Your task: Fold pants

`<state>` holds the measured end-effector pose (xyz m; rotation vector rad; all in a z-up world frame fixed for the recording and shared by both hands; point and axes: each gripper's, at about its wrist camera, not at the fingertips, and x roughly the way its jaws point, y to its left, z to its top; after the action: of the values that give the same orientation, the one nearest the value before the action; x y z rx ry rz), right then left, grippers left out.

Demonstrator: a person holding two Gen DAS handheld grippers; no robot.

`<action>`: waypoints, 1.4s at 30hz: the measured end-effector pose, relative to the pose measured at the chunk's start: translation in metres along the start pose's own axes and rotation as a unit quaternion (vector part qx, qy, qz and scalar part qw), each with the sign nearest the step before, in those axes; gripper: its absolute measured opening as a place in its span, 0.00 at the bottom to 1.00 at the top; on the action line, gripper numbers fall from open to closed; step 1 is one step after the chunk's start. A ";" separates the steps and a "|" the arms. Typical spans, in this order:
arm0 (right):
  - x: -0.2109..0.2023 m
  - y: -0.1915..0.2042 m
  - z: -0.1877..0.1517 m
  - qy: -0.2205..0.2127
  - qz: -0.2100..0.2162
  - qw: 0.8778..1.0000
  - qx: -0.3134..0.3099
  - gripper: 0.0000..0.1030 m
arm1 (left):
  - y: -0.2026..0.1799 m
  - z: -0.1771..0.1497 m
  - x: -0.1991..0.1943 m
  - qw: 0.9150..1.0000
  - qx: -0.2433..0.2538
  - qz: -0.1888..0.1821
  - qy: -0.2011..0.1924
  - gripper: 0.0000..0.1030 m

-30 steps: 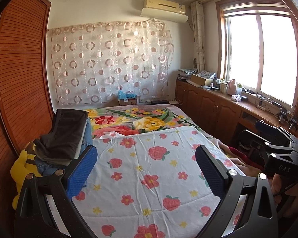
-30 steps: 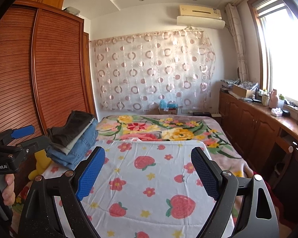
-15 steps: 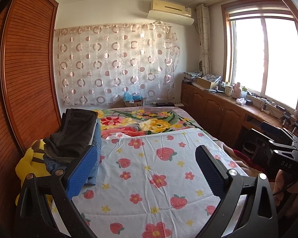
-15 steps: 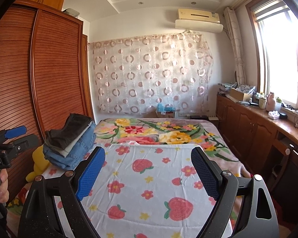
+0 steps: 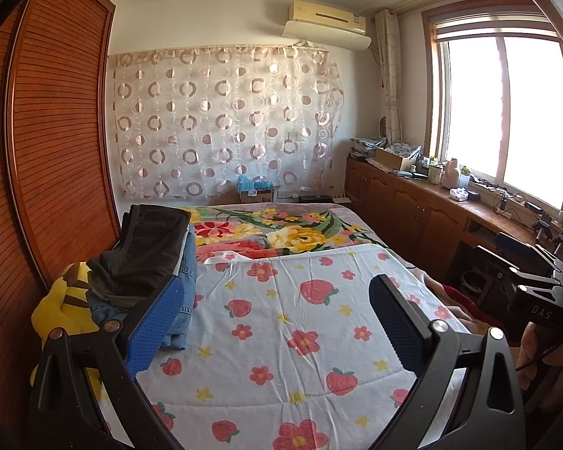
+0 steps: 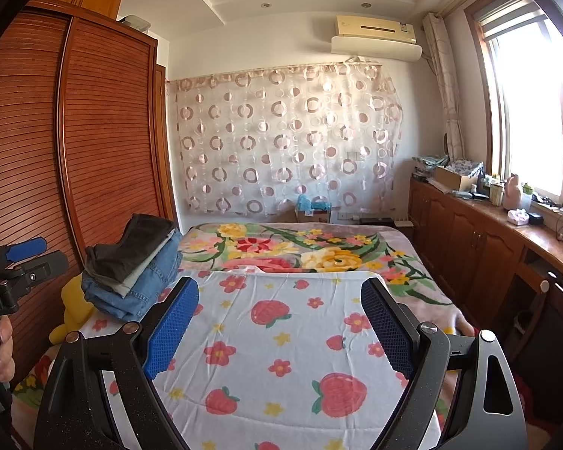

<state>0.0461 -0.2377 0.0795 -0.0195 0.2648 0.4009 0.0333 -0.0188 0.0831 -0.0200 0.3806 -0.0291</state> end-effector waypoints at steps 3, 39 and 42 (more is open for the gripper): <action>0.000 0.000 0.000 0.000 0.000 1.000 -0.001 0.87 | 0.000 0.000 0.000 1.000 0.000 0.000 0.000 0.96; -0.001 0.003 -0.005 -0.002 0.003 1.000 -0.002 0.87 | -0.001 -0.003 0.000 1.000 0.004 0.001 -0.007 0.96; -0.001 0.003 -0.005 -0.002 0.002 1.000 -0.002 0.87 | -0.001 -0.003 0.000 1.000 0.004 0.002 -0.008 0.96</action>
<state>0.0432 -0.2356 0.0754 -0.0228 0.2598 0.4060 0.0322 -0.0199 0.0803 -0.0106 0.3639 -0.0260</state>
